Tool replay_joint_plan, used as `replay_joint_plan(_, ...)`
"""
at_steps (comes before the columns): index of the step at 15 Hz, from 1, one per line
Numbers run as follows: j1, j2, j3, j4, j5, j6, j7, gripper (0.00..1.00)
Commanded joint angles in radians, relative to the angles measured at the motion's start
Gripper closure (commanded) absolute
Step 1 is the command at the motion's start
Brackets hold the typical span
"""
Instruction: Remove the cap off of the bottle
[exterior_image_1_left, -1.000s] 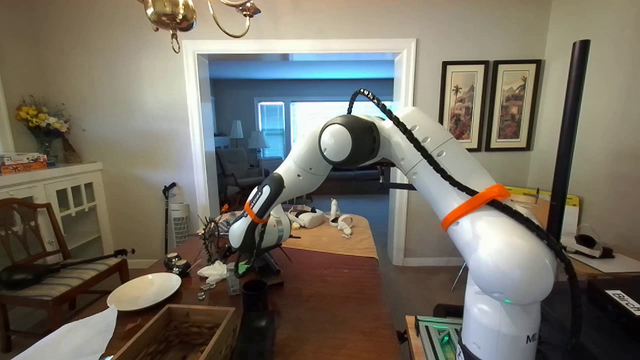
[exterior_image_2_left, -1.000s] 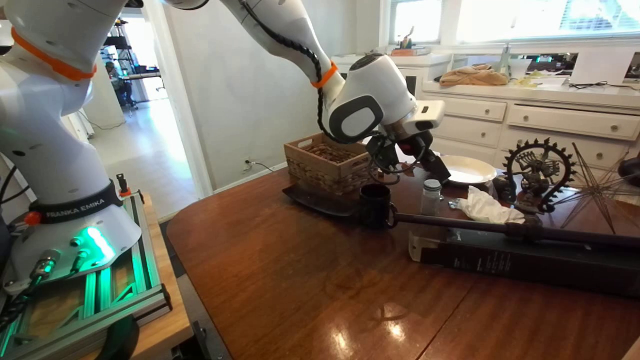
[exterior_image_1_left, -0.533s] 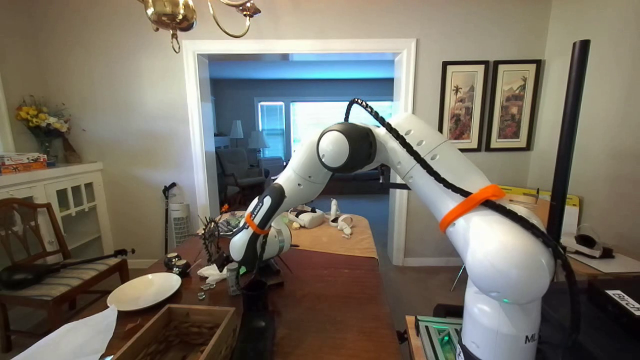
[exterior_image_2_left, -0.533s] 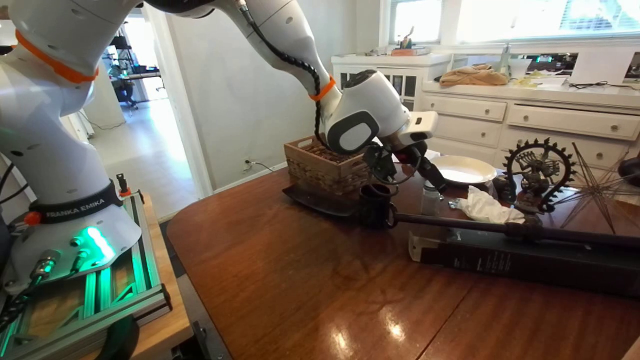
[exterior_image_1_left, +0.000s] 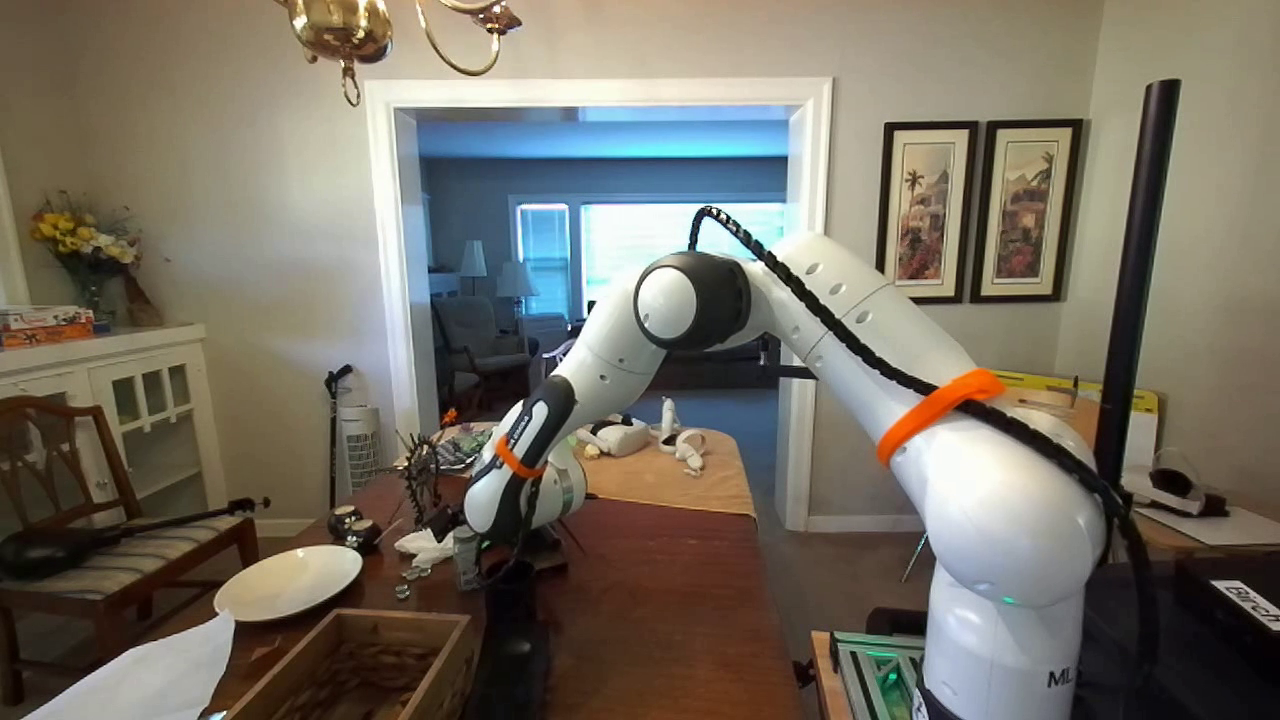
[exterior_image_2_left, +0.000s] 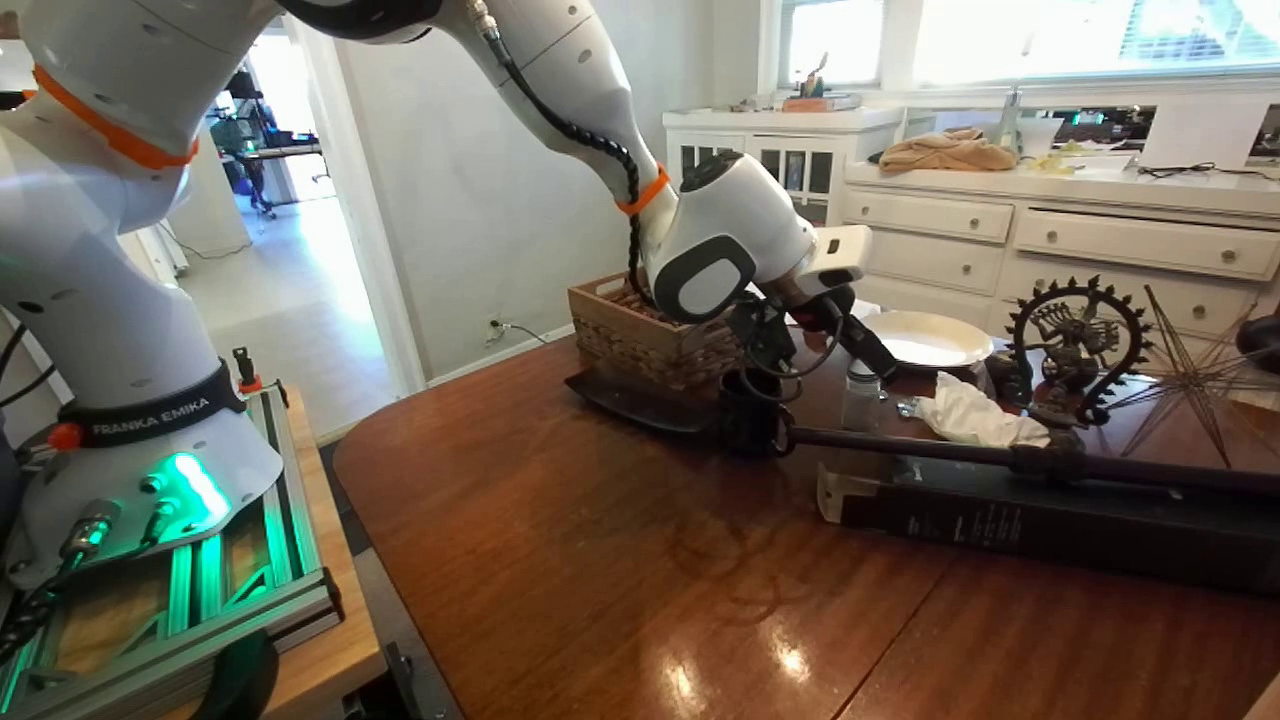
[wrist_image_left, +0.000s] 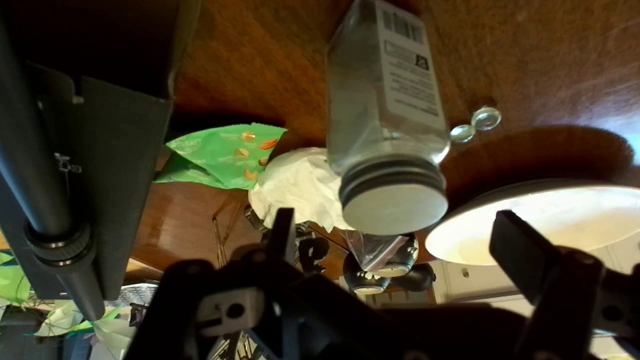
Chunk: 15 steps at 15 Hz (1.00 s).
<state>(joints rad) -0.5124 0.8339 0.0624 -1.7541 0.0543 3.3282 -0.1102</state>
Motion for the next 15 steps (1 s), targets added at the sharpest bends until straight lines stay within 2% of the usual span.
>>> replay_joint_plan(1, -0.023, 0.023, 0.021, 0.011, -0.04, 0.035, 0.038, 0.1)
replay_joint_plan(2, -0.024, 0.024, 0.021, 0.011, -0.041, 0.035, 0.042, 0.23)
replay_joint_plan(3, -0.026, 0.024, 0.023, 0.011, -0.043, 0.034, 0.044, 0.26)
replay_joint_plan(5, -0.028, 0.025, 0.025, 0.01, -0.045, 0.037, 0.045, 0.4)
replay_joint_plan(8, -0.029, 0.025, 0.026, 0.009, -0.049, 0.04, 0.05, 0.47)
replay_joint_plan(12, -0.027, 0.026, 0.023, 0.008, -0.054, 0.051, 0.058, 0.36)
replay_joint_plan(13, -0.027, 0.028, 0.023, 0.008, -0.054, 0.054, 0.06, 0.42)
replay_joint_plan(14, -0.027, 0.028, 0.022, 0.008, -0.055, 0.054, 0.06, 0.53)
replay_joint_plan(15, -0.028, 0.029, 0.023, 0.008, -0.055, 0.055, 0.061, 0.59)
